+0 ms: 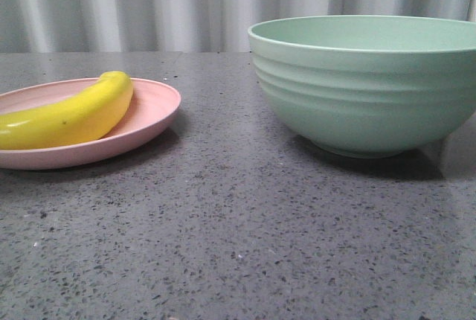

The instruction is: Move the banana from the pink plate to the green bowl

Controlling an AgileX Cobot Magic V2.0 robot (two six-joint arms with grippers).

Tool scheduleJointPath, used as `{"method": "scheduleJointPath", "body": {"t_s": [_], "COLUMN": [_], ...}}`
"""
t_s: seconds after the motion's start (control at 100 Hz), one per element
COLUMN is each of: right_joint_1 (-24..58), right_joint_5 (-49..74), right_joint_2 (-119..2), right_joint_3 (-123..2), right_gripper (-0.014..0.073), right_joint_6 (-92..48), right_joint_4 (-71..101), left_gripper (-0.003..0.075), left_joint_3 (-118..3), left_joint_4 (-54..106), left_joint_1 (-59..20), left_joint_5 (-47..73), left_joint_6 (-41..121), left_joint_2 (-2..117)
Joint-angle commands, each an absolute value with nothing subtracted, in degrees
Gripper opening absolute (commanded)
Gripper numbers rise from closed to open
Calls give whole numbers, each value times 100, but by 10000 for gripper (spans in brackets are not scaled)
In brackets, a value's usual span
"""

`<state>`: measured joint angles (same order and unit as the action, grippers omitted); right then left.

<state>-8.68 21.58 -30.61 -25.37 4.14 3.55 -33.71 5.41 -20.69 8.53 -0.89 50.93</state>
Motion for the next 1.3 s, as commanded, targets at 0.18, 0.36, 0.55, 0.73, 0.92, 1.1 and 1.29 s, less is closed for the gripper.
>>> {"method": "scheduleJointPath", "body": {"t_s": [0.18,0.36,0.55,0.73,0.92,1.1,1.29], "right_joint_1": [-864,-864,-864,-864,-864,-864,-864], "right_joint_5": [1717,1717,1717,1717,1717,1717,1780], "right_joint_2": [-3106,-3106,-3106,-3106,-3106,-3106,-3106], "right_joint_3": [-2754,-2754,-2754,-2754,-2754,-2754,-2754], "right_gripper": [-64,-64,-64,-64,-64,-64,-64], "right_joint_6": [370,370,370,370,370,370,370], "right_joint_4": [366,366,366,366,366,366,366], "left_gripper": [438,438,438,438,437,363,139], "left_joint_3": [-4601,-5070,-5358,-5462,-5488,-5488,-5488], "left_joint_4": [587,587,610,610,610,610,610], "left_joint_1": [-2763,-2836,-2836,-2836,-2836,-2836,-2836], "left_joint_5": [2310,3048,3354,3396,3396,3384,3248], "left_joint_6": [-87,-75,-75,-75,-75,-75,-75], "left_joint_2": [6157,6878,7464,7798,7954,7976,7976]}}
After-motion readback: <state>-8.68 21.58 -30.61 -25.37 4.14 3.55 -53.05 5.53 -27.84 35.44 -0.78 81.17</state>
